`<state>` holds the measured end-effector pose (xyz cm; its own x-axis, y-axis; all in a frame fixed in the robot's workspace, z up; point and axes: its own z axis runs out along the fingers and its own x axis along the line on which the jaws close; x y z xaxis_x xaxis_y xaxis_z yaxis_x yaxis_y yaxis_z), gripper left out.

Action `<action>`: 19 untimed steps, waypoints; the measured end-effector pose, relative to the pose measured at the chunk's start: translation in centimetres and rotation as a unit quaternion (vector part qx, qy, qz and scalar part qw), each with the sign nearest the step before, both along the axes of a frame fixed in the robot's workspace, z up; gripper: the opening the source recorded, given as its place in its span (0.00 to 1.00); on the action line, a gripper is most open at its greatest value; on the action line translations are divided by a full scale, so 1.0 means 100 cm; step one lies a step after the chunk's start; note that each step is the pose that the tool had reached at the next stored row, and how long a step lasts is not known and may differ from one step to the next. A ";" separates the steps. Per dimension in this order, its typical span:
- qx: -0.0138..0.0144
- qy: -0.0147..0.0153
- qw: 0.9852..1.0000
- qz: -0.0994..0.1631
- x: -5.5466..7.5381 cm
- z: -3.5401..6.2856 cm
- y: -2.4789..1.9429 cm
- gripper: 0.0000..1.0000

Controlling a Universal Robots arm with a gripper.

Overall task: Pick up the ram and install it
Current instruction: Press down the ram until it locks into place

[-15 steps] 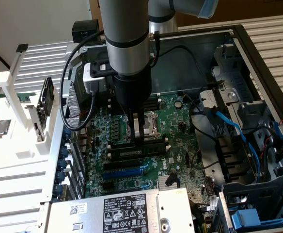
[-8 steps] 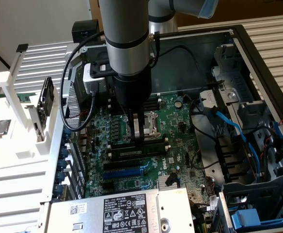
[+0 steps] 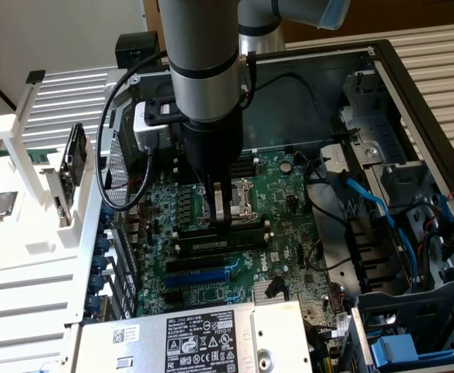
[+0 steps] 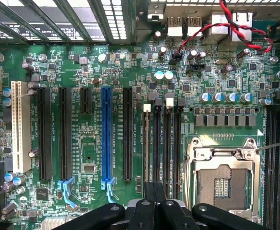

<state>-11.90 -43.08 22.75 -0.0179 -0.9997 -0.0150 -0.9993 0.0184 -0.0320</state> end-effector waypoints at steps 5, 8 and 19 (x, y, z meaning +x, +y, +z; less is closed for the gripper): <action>0.001 0.000 1.000 0.000 0.000 0.0017 0.0001 0.10; 0.000 0.000 1.000 0.000 0.000 0.0081 0.0000 0.10; 0.000 0.000 1.000 0.000 0.000 0.0333 0.0000 0.10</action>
<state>-11.90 -43.08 26.08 -0.0179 -0.9997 -0.0153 -0.9993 0.0183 -0.0320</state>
